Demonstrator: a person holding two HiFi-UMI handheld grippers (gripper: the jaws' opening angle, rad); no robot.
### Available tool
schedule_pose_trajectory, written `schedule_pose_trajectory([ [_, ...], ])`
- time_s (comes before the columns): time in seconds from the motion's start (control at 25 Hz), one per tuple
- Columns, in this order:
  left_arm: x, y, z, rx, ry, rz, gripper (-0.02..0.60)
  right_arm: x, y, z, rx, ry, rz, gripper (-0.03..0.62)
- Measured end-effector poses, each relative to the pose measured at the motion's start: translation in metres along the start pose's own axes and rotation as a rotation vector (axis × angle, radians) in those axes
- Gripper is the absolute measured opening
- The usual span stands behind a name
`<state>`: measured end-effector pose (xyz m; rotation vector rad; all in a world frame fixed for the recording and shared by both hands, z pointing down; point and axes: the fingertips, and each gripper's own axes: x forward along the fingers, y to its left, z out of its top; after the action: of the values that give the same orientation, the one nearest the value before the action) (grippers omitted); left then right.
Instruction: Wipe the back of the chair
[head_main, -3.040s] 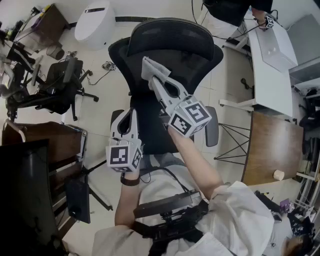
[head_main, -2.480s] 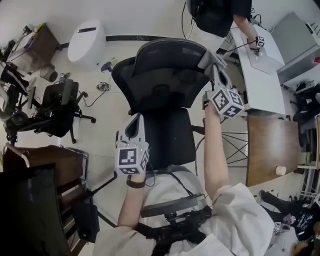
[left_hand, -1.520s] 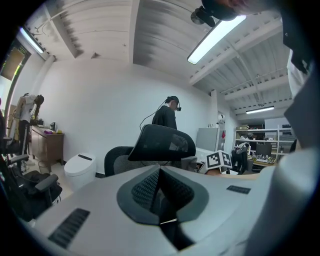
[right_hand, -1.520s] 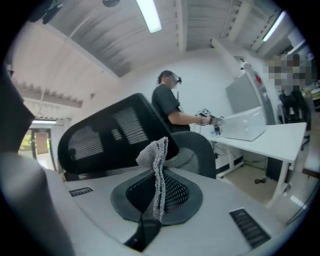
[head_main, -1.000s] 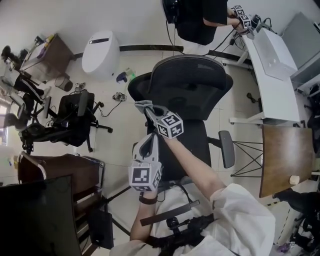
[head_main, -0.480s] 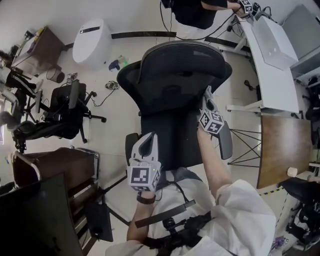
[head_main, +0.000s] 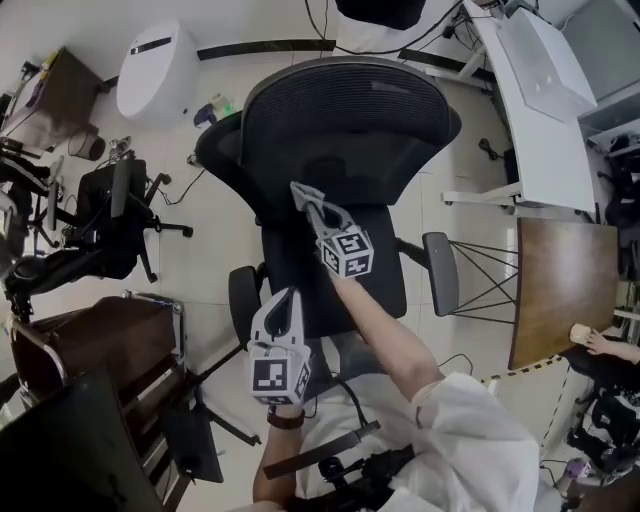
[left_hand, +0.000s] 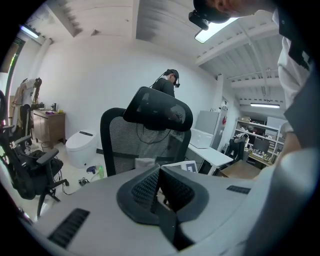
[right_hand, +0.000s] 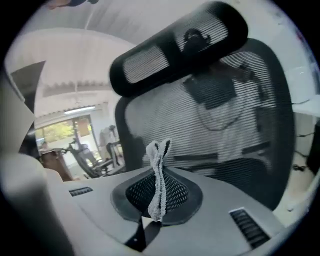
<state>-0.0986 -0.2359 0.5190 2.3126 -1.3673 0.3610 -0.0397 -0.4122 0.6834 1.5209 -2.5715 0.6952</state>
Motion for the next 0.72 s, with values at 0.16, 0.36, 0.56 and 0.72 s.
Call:
schedule_pose_trajectory([
  [0.16,0.015,0.005,-0.019,-0.022,0.004,-0.022,0.023,-0.071,-0.158,-0.014,0.108,-0.043,-0.364,0.014],
  [0.36,0.033,0.001,-0.061,-0.061,0.037,-0.028,0.023,-0.055,-0.151,-0.061,0.081,0.045,-0.34,0.014],
  [0.56,0.054,-0.01,-0.098,-0.06,0.074,-0.019,0.023,0.047,-0.024,-0.111,-0.004,0.125,0.02,0.014],
  [0.72,0.064,-0.001,-0.121,-0.046,0.098,0.011,0.023,0.066,-0.01,-0.149,0.019,0.152,0.077,0.014],
])
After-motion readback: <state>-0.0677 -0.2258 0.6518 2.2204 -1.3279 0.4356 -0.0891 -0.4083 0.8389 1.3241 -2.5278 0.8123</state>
